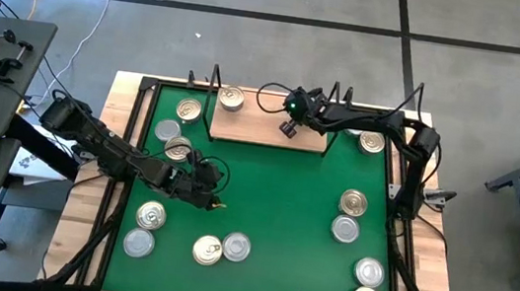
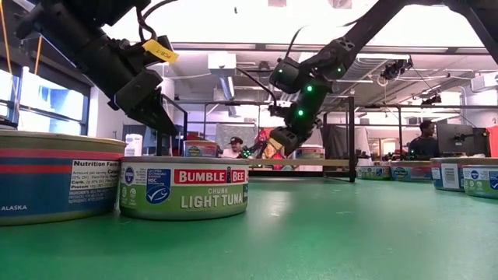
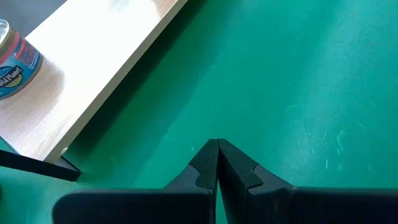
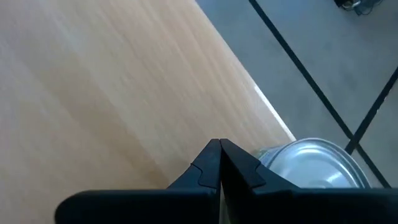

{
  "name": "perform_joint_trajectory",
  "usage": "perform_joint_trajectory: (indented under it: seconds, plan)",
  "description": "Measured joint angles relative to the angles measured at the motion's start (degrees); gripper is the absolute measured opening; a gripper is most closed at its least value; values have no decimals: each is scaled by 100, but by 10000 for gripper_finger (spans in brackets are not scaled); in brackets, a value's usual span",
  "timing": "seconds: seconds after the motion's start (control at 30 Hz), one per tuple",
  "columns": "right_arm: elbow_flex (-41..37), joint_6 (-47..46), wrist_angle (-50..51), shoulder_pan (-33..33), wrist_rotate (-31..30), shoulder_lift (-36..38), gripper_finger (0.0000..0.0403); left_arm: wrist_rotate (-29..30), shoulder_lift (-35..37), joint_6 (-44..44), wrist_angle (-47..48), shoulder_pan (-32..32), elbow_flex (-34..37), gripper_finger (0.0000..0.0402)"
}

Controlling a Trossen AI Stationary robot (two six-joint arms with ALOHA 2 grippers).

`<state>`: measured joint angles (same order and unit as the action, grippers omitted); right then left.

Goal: Stack canned seafood by type on shelf
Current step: Put the green white tuna can on the shelf, then put the blue pink tuna can on the shelf

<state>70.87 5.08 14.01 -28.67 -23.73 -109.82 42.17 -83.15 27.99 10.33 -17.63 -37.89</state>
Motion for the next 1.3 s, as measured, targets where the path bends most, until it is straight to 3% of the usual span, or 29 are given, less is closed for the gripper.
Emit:
perform_joint_trajectory:
  seconds: [0.37,0.53,0.73,0.83,1.0,1.17,1.3]
  plan:
    - [-34,306,-96,649,17,567,0,-3,0,32,4,0,0,0]
    - [-488,557,86,1683,183,1101,0,-1,0,177,4,-62,0,0]
    - [-1437,3,-140,3110,1208,1687,0,0,0,179,-112,-226,0,0]
    - [-1910,-506,-756,3676,1588,1734,0,0,0,179,-260,-351,-2,0]
    - [-2611,-916,-2431,4336,1354,1586,0,-298,2,-102,-645,-814,-114,0]
    - [-2970,-1257,-4089,4597,1186,1380,5,-409,2,-406,-261,-1720,-635,0]
    - [-2969,-1218,-4906,4741,1252,1125,37,-439,9,230,-111,-2451,-932,0]
